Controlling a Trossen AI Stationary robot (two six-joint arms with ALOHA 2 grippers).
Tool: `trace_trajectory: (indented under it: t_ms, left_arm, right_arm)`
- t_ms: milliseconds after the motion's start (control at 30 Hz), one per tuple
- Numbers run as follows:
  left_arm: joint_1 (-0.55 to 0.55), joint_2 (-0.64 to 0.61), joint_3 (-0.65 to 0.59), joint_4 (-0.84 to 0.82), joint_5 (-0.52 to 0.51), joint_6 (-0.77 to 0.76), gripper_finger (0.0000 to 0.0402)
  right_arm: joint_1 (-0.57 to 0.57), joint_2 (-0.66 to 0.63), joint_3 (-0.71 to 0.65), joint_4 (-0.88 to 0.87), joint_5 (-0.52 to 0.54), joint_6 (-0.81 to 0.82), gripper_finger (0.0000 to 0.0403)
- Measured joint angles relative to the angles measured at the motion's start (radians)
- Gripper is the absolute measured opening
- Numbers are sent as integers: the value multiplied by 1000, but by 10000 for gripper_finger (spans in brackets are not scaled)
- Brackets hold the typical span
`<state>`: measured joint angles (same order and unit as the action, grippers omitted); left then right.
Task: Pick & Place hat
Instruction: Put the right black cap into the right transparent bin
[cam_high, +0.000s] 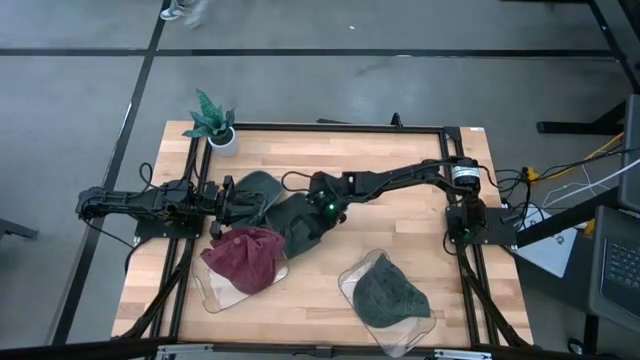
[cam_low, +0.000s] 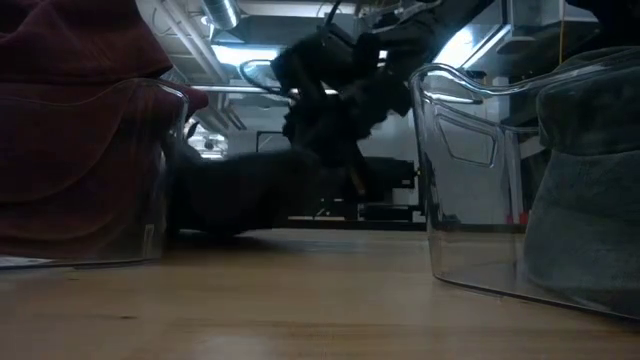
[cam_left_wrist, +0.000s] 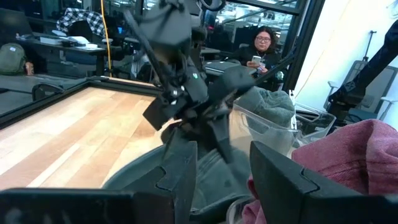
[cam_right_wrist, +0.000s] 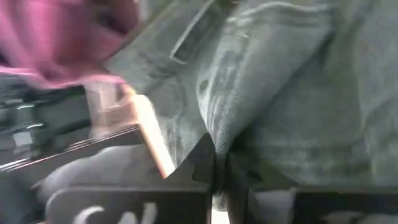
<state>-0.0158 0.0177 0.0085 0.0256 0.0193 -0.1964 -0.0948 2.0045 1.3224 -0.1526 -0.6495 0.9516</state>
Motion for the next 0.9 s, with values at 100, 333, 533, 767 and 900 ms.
trace_trajectory:
  t_ms: [100,333,533,767,900]
  left_arm:
    - [0,0,0,0,0,0,143]
    - [0,0,0,0,0,0,143]
    - [0,0,0,0,0,0,143]
    - [0,0,0,0,0,0,143]
    - [0,0,0,0,0,0,143]
  right_arm:
    - [-2,-1,0,101,-82,58,22]
    - [-4,-37,2,241,-117,96,11]
    - [-24,-87,2,229,-140,97,14]
    - [-39,-130,2,163,-190,110,12]
    - [-48,-162,2,45,-255,99,13]
